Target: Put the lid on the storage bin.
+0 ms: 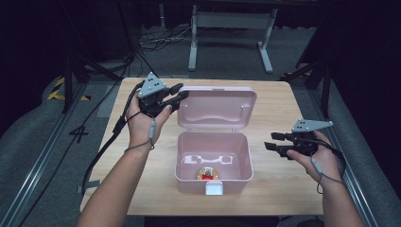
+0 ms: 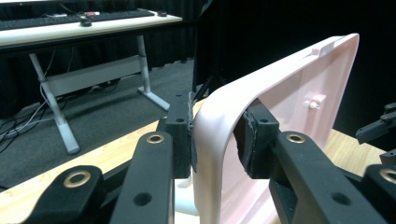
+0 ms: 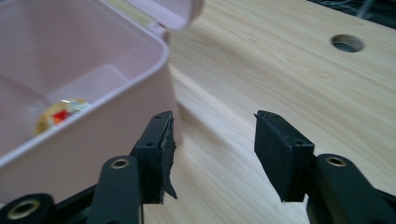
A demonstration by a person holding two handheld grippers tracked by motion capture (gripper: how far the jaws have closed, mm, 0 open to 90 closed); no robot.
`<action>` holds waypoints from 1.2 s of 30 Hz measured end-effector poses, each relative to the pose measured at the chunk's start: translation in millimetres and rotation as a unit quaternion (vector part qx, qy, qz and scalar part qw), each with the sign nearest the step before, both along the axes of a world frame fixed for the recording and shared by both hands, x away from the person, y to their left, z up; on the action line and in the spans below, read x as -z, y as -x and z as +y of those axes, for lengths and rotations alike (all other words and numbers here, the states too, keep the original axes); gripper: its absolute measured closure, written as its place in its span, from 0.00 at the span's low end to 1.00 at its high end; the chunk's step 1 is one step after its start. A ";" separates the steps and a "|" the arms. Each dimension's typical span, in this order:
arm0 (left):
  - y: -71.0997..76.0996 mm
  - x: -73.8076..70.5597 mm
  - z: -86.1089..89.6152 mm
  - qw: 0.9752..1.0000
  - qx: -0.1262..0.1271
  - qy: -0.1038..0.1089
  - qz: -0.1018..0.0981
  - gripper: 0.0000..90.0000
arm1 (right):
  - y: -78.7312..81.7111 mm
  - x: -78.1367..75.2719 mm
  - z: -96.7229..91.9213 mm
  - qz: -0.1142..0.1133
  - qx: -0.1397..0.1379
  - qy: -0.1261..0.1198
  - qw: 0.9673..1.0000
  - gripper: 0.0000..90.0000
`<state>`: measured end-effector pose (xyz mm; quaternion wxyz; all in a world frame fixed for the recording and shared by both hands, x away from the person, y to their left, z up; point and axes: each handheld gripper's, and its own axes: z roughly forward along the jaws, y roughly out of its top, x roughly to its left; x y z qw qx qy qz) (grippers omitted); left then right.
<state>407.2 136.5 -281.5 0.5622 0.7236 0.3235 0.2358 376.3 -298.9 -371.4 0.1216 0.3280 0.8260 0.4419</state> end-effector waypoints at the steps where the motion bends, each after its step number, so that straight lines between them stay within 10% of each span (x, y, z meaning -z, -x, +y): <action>1: 0.0 0.0 0.0 1.000 0.000 0.000 0.000 0.76 | 0.0 0.0 0.0 0.000 0.000 0.000 1.000 0.56; 36: 52.2 5.6 4.4 0.999 0.036 -0.031 -0.015 0.68 | 31.1 -31.3 31.0 -0.002 -0.090 -0.048 0.995 0.95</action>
